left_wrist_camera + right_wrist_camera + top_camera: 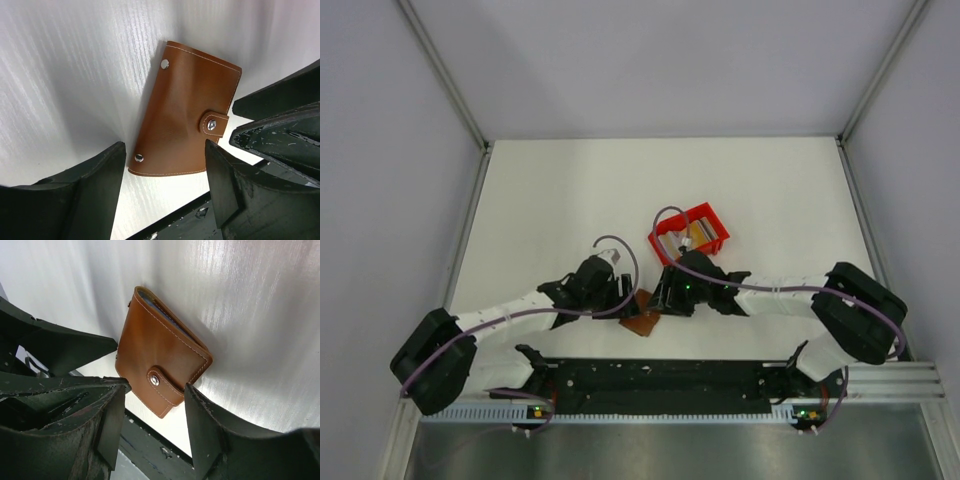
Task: Put the credit cards into the card holder
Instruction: Open the card holder at the center of the board.
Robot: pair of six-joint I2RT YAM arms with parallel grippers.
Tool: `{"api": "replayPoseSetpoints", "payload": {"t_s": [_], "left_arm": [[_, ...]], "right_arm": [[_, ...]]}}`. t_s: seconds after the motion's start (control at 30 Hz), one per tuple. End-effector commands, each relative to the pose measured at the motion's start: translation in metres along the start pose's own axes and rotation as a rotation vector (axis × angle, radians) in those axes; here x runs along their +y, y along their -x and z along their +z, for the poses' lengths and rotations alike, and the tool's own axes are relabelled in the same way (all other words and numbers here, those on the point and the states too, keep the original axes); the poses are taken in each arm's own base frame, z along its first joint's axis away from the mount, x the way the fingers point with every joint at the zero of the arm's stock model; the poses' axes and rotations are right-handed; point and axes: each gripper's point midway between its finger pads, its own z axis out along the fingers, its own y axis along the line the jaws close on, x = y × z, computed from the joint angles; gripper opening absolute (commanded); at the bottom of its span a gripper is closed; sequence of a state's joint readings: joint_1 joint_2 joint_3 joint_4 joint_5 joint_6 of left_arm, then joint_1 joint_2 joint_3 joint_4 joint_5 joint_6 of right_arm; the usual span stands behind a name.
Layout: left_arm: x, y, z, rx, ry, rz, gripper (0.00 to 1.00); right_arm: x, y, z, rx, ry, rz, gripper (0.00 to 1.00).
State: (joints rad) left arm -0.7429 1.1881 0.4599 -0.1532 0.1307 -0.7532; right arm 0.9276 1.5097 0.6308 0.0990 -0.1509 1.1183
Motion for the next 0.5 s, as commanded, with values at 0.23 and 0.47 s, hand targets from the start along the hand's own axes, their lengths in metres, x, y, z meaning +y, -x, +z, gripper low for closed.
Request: {"api": "replayPoseSetpoints", "payload": {"t_s": [0.23, 0.47], "left_arm": [[0.042, 0.020, -0.026, -0.084, 0.295, -0.051, 0.77], [0.051, 0.032, -0.034, -0.123, 0.341, -0.138, 0.82]], "right_arm": [[-0.009, -0.020, -0.031, 0.018, -0.017, -0.073, 0.54], [0.011, -0.037, -0.022, 0.086, 0.041, -0.098, 0.52]]}}
